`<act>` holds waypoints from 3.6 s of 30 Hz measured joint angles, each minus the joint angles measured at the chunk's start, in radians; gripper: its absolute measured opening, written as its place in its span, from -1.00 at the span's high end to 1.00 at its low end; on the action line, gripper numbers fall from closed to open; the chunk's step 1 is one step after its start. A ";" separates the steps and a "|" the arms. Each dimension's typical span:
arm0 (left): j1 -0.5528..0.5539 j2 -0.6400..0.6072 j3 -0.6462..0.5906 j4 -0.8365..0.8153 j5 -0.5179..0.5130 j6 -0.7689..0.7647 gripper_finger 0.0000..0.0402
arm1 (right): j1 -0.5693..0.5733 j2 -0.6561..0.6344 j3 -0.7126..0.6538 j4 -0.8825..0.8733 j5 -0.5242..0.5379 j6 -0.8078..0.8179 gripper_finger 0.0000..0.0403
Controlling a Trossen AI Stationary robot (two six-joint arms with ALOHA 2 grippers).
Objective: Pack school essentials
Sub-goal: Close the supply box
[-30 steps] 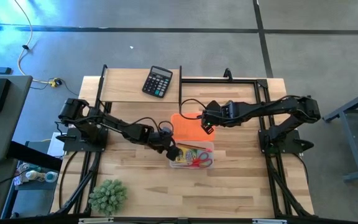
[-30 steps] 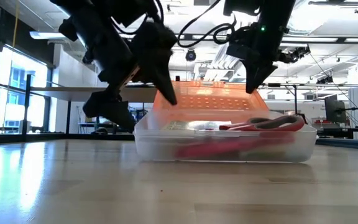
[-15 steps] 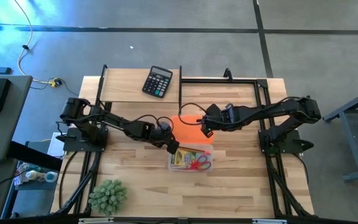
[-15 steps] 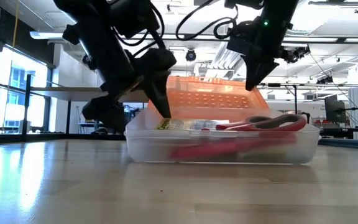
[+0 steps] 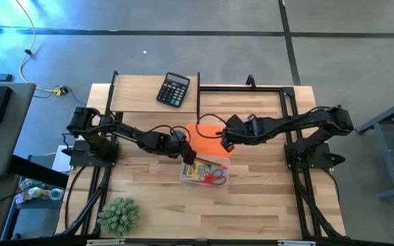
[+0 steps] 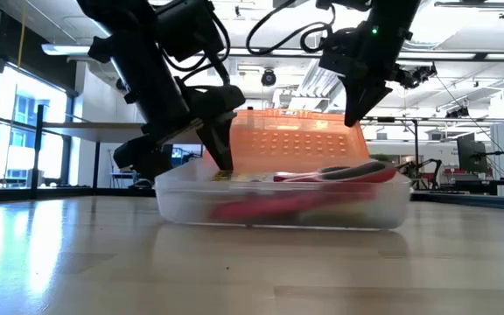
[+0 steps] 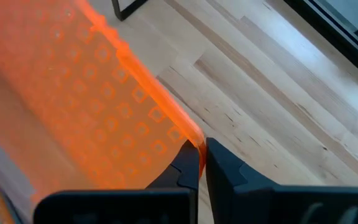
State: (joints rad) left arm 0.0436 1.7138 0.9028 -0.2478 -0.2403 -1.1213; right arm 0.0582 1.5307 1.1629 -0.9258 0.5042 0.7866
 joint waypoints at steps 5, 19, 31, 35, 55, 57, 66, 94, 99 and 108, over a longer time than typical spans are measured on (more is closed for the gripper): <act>0.004 0.003 -0.001 -0.014 -0.027 0.000 -0.96 | 0.023 0.000 0.000 0.017 0.001 0.005 1.00; 0.004 0.003 0.000 0.048 0.116 0.059 -0.96 | 0.019 0.000 0.034 -0.031 -0.004 0.016 1.00; 0.004 0.001 0.000 0.064 0.278 0.143 -0.96 | 0.008 0.002 0.024 -0.045 0.037 -0.097 1.00; 0.004 -0.021 0.000 0.061 0.285 0.156 -0.96 | 0.005 0.002 0.024 -0.064 0.037 -0.099 1.00; 0.104 -0.273 0.001 -0.038 0.205 0.260 -0.96 | 0.005 0.002 0.023 -0.078 -0.002 -0.025 1.00; 0.130 -0.278 0.001 -0.048 0.207 0.280 -0.96 | 0.005 0.002 0.023 -0.076 -0.001 -0.025 1.00; 0.216 -0.215 0.000 0.076 0.405 0.387 -0.96 | 0.005 0.002 0.023 -0.059 0.000 -0.028 1.00; 0.292 -0.181 0.000 0.218 0.715 0.478 -0.96 | 0.006 0.002 0.023 -0.023 -0.017 0.021 1.00; 0.292 -0.139 -0.001 0.194 0.730 0.452 -0.96 | 0.014 0.002 0.023 -0.011 -0.016 0.031 1.00; 0.288 -0.116 0.000 0.193 0.730 0.483 -0.79 | 0.014 0.002 0.025 -0.011 -0.017 0.051 1.00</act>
State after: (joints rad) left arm 0.3321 1.5982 0.9024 -0.0551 0.4895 -0.6380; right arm 0.0727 1.5326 1.1881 -0.9367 0.4877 0.8379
